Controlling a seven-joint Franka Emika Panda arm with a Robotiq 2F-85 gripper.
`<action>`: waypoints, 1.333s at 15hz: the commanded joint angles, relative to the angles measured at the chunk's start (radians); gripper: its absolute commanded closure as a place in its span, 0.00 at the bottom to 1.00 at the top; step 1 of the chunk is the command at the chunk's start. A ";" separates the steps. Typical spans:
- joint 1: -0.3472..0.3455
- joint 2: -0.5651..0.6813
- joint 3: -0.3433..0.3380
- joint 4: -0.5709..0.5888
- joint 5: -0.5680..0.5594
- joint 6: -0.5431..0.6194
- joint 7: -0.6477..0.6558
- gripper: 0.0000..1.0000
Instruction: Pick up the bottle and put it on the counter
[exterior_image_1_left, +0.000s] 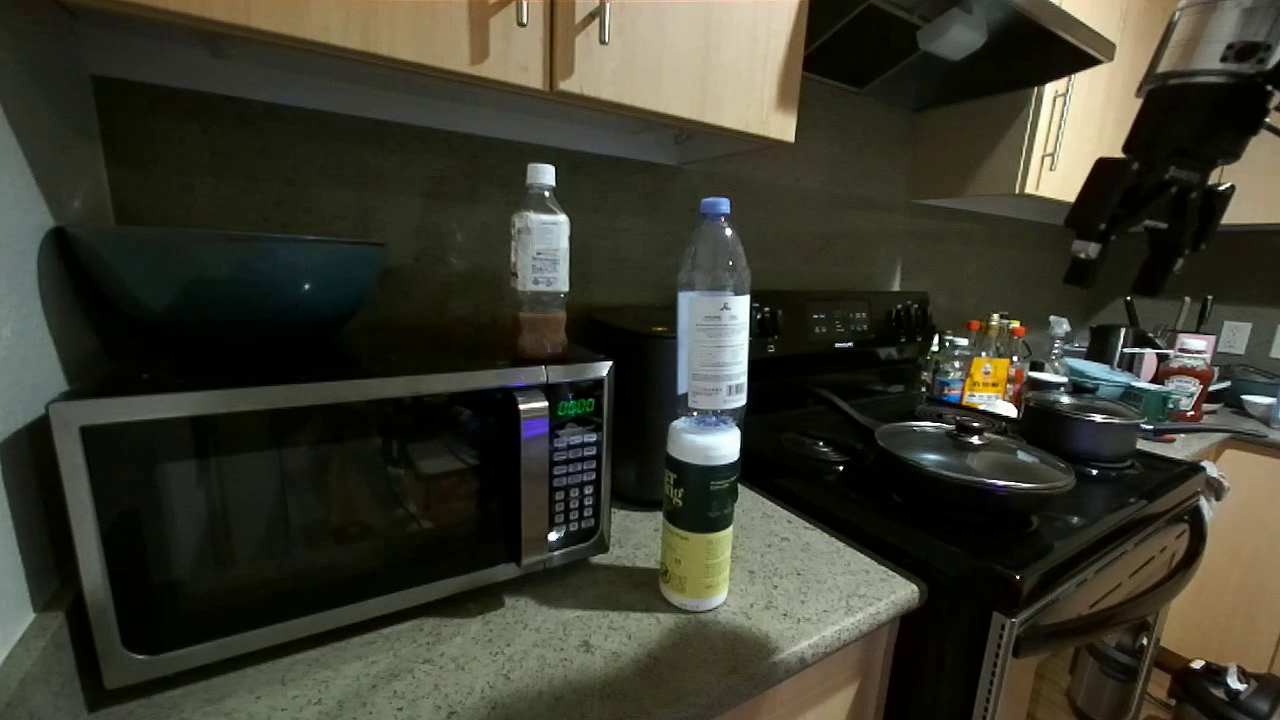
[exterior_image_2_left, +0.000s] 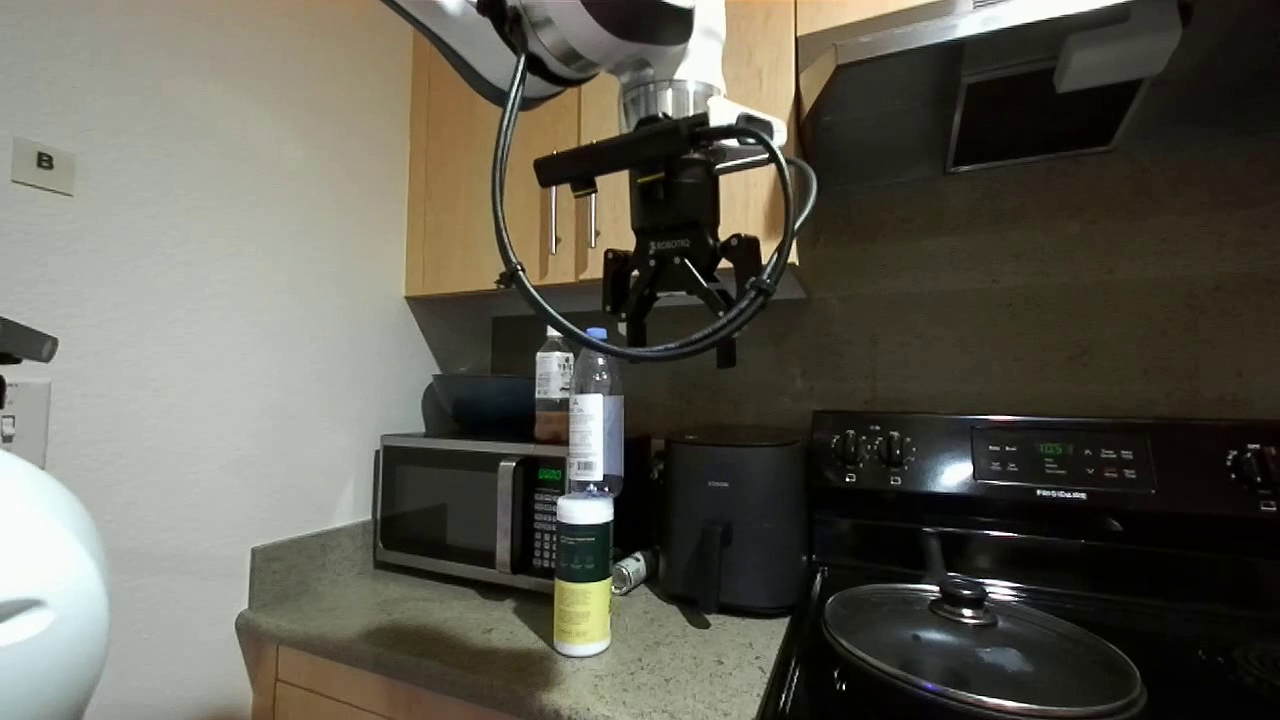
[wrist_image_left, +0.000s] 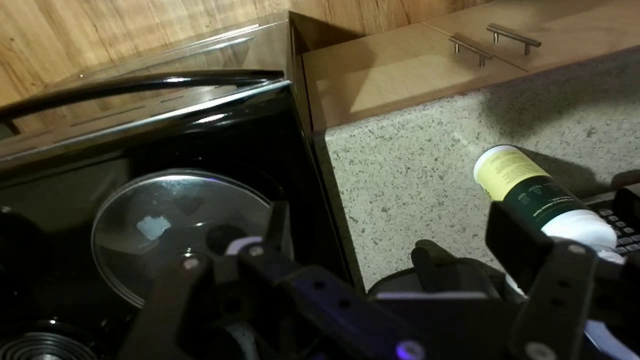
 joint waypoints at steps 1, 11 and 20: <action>0.033 0.105 0.054 0.097 -0.026 0.026 -0.030 0.00; 0.056 0.153 0.093 0.153 -0.032 0.031 -0.001 0.00; 0.131 0.241 0.197 0.266 -0.073 0.121 -0.017 0.00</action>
